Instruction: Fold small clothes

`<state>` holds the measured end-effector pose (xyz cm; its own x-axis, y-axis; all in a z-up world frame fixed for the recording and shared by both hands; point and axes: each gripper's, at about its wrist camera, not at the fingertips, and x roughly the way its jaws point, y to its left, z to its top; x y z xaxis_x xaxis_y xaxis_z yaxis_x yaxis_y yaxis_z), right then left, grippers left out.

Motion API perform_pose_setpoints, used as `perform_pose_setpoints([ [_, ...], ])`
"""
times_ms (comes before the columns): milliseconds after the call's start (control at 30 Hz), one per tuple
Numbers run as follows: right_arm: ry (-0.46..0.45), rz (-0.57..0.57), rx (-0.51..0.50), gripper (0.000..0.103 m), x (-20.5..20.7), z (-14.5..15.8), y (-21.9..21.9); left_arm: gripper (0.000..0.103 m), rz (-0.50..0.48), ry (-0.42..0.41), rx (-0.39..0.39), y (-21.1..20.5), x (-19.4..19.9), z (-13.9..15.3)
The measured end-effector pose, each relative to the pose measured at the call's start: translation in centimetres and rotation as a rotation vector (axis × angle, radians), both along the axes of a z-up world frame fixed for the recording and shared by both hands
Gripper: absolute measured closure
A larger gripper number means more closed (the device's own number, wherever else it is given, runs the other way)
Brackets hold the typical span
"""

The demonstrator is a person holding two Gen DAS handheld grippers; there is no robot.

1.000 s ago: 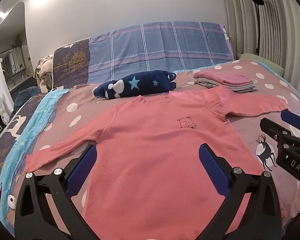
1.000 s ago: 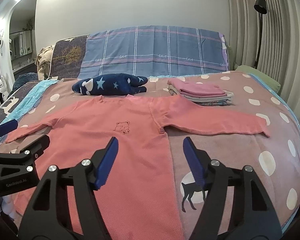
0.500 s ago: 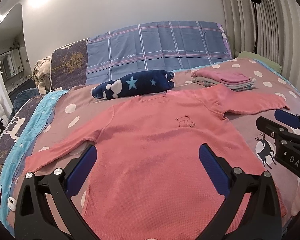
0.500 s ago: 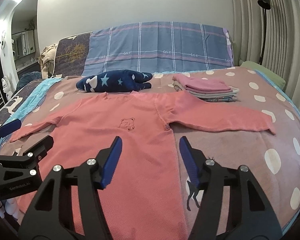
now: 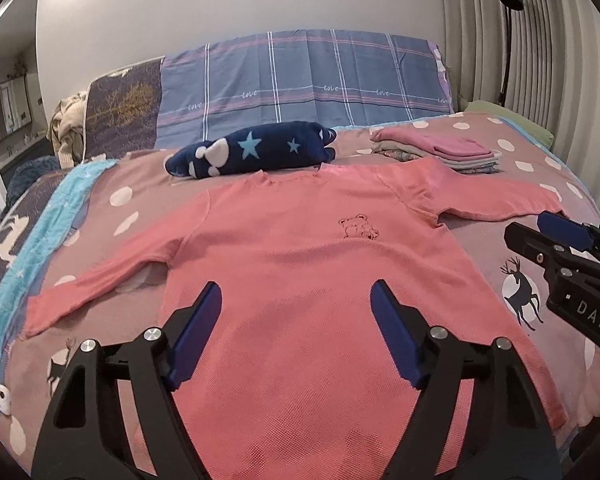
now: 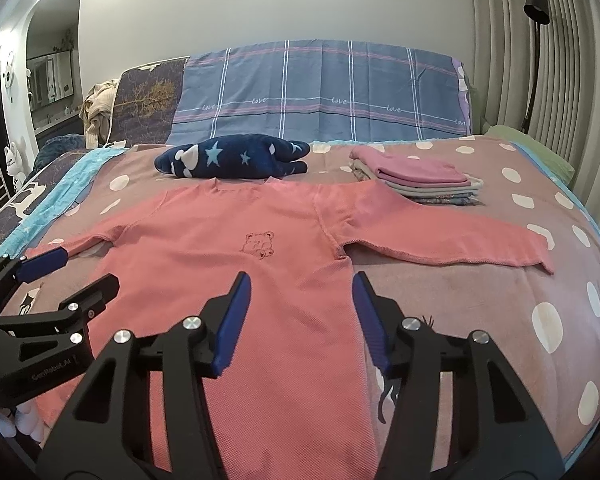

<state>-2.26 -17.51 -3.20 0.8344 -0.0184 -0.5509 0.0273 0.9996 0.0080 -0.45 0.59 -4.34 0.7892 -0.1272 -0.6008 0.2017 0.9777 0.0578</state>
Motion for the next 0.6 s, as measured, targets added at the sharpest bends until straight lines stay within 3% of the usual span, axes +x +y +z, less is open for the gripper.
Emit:
perform_pose_setpoints([
  [133,0.016,0.002,0.010,0.049,0.5,-0.2,0.1,0.030,0.014,0.022,-0.048,1.4,0.7,-0.6],
  [300,0.032,0.008,-0.005,0.049,1.4,-0.7,0.5,0.048,0.025,0.065,-0.103,3.4,1.8,-1.6],
  [600,0.066,0.022,-0.008,0.044,3.3,-1.8,1.3,0.049,0.097,0.111,-0.184,7.4,3.8,-2.8],
])
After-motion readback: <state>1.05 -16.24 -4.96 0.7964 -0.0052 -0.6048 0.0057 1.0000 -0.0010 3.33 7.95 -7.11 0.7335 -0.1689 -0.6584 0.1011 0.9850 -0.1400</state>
